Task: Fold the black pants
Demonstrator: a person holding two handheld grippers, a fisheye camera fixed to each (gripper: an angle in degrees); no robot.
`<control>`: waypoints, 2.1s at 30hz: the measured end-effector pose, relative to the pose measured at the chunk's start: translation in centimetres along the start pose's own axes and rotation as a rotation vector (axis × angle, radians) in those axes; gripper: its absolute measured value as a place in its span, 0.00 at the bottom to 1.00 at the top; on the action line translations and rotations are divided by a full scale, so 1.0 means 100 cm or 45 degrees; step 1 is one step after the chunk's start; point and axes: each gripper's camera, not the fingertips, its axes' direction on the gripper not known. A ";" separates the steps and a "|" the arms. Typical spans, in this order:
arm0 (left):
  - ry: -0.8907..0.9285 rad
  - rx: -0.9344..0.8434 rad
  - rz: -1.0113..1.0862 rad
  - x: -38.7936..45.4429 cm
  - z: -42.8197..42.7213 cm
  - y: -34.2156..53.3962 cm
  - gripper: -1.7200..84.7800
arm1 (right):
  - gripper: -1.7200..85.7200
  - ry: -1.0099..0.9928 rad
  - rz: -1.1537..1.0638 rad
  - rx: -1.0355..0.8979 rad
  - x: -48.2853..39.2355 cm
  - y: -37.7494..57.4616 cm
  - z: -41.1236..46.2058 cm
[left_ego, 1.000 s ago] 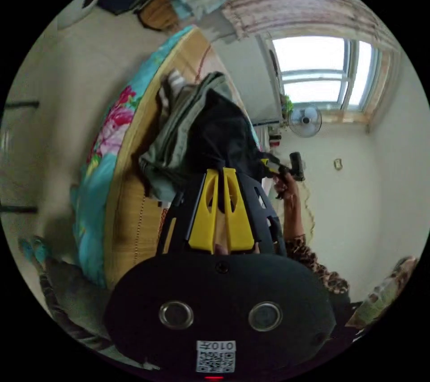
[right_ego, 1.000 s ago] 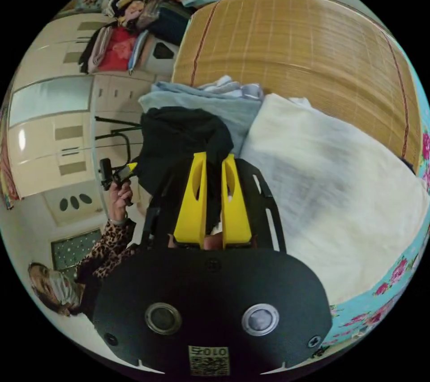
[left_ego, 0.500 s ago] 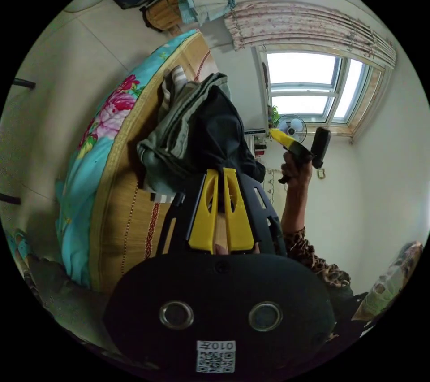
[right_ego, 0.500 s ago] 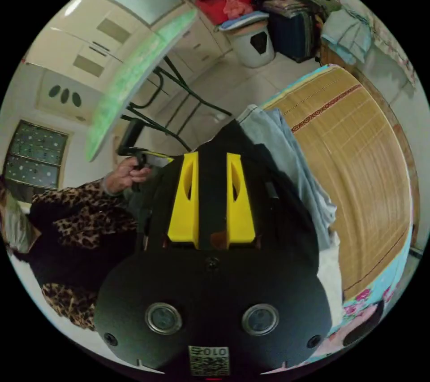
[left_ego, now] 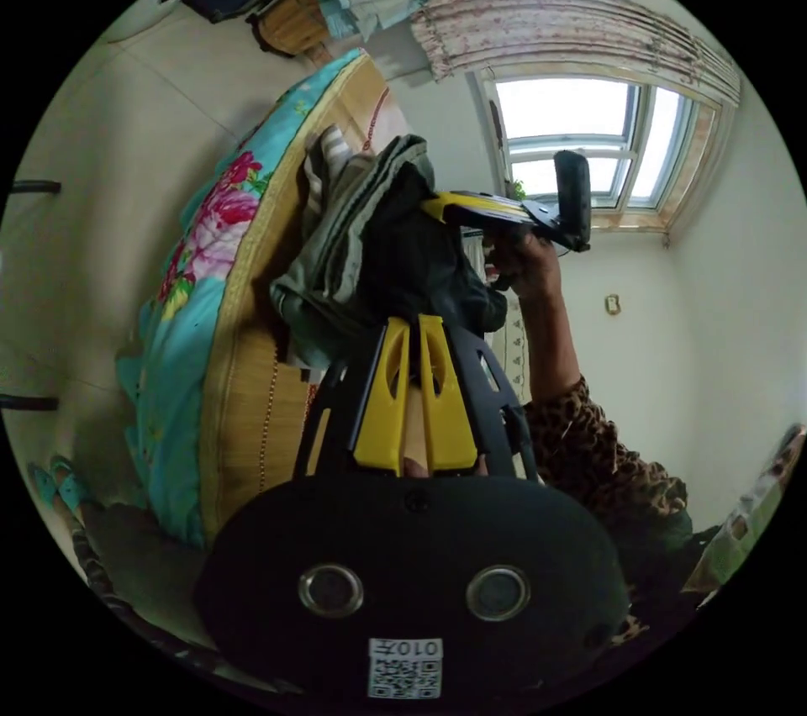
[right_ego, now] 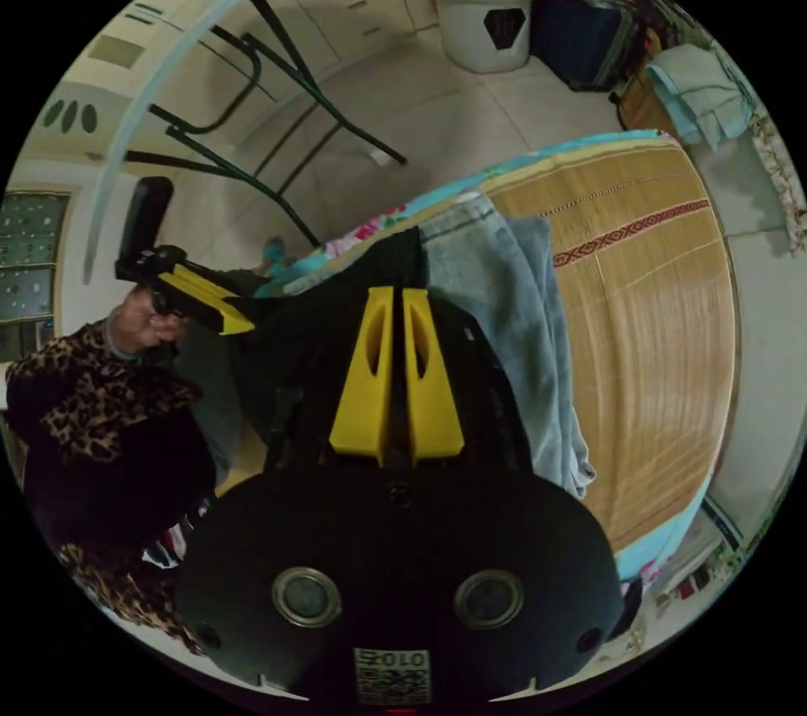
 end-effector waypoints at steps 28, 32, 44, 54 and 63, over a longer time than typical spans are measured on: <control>0.033 0.194 -0.164 -0.047 0.011 0.000 0.02 | 0.12 -0.190 0.258 0.394 0.071 0.041 -0.027; 0.044 0.239 -0.176 -0.055 -0.003 -0.003 0.02 | 0.07 -0.066 0.315 0.259 0.079 0.013 -0.015; 0.038 0.288 -0.298 -0.078 -0.024 0.031 0.02 | 0.10 -0.624 0.428 0.807 0.145 0.111 -0.037; 0.046 -0.039 0.271 0.041 0.048 0.019 0.02 | 0.18 -0.628 1.123 1.047 0.174 0.419 0.001; -0.175 -0.203 0.345 0.082 0.104 -0.071 0.02 | 0.08 -0.594 1.075 0.882 0.186 0.372 0.040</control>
